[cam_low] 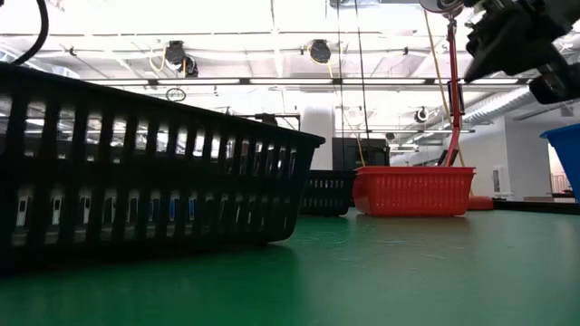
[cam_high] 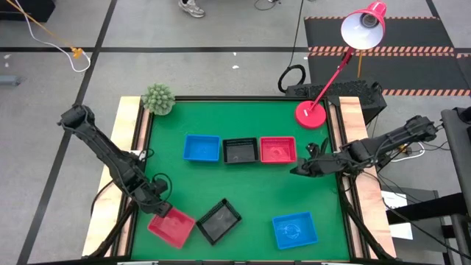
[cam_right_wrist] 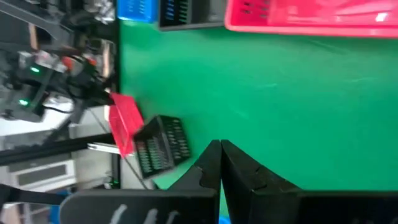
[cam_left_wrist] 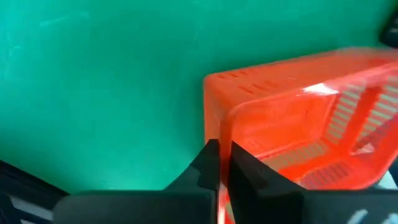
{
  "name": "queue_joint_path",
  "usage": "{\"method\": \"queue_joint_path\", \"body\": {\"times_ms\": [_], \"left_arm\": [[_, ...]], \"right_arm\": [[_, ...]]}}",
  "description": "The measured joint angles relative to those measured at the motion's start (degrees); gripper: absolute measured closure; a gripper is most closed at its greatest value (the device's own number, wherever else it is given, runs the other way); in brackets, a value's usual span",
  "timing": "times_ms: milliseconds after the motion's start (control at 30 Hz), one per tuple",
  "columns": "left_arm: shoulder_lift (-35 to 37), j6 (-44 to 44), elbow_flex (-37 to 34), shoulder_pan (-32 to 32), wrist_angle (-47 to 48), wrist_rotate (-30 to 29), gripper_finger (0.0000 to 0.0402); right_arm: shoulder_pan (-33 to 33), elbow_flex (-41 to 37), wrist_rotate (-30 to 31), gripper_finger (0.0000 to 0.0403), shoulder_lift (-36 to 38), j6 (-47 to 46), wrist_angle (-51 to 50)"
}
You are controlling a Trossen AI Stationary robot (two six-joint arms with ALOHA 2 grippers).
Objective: Stack baskets by color
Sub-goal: Stack the bottom orange bin on the top stacked orange bins
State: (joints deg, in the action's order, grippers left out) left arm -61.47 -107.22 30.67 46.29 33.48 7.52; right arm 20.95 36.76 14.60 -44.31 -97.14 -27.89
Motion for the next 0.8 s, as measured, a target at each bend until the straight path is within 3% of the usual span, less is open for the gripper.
{"method": "queue_joint_path", "body": {"times_ms": [167, 367, 600, 800], "left_arm": [[1.04, -0.16, 4.16, -1.45, 4.27, 0.57, 0.0393], [2.81, 0.64, 15.13, -5.33, 22.91, -2.33, 0.0394], [3.39, 4.86, 29.03, -13.02, 40.47, -17.82, 0.0394], [2.43, 14.02, 36.17, -23.07, 43.39, -30.31, 0.0394]], "right_arm": [[-0.99, 1.08, 0.71, 0.0403, -3.33, 0.59, 6.81], [-5.12, 11.33, 0.83, 0.0403, -10.76, 7.89, 4.87], [-10.77, 24.6, 3.1, 0.0403, -20.86, 19.26, 2.51], [-14.05, 34.54, 3.3, 0.0377, -29.07, 37.61, 9.13]]}}
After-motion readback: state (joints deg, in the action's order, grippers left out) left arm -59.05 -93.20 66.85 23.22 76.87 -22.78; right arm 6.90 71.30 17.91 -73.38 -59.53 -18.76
